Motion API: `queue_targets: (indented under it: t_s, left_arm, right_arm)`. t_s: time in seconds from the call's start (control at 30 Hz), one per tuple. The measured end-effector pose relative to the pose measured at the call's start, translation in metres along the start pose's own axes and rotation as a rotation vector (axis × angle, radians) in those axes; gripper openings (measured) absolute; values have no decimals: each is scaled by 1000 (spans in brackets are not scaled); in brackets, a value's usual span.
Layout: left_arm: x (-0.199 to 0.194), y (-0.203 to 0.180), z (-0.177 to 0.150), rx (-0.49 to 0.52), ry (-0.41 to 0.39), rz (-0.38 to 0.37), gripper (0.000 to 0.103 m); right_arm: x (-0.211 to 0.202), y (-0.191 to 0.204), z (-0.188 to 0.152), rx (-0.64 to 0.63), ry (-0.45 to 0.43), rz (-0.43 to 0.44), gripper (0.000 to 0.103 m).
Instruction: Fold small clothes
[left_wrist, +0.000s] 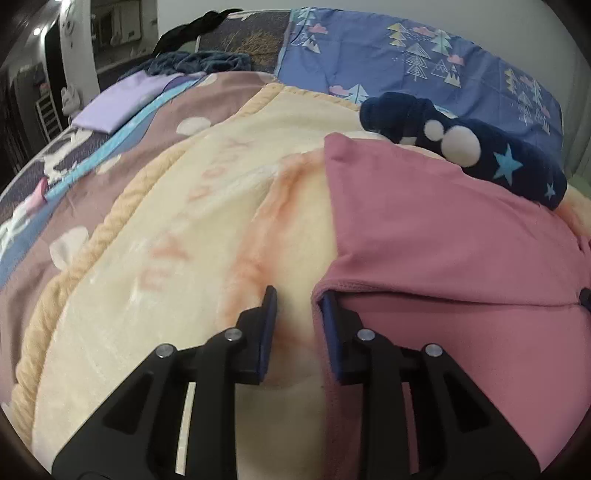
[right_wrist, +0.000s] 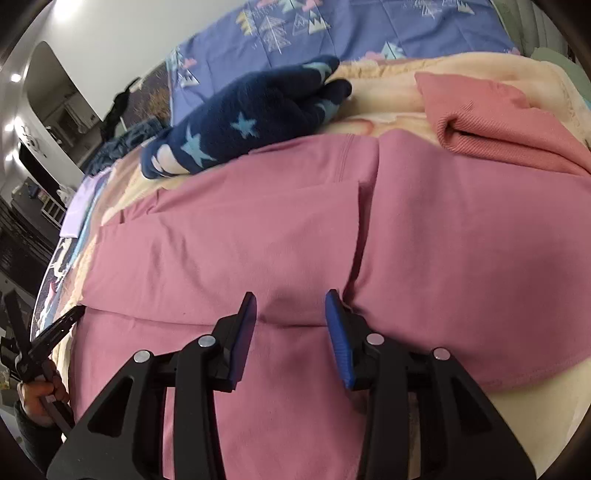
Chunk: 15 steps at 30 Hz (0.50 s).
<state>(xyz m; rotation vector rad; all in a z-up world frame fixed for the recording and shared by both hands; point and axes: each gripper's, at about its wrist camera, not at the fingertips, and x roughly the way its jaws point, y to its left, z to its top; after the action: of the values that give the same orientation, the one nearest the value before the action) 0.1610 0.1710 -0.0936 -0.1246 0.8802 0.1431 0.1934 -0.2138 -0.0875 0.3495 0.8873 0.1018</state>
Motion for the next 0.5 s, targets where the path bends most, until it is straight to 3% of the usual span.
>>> queue_targets:
  t_s: [0.1,0.2,0.3,0.4,0.5]
  left_arm:
    - [-5,-1,-3,8,-11,-1,28]
    - [-27,-9,-7,13,-35,0,24]
    - [-62,-21,-8,25,-88,-55,23]
    - [-93,-54,-3,121,-171,-145,23]
    - [-94,-92,8,191,-213,-246,30]
  right_arm:
    - [-22,-3,-6,-20,-14,-1,40]
    - [-52,-29,-13,30,-71,-11,40]
    - [-89,-79,-19,152,-152,-60,40]
    - [-131,-142,-25,342,-266,-119,41]
    - [-165,-207,-39,584,-368,-164,41]
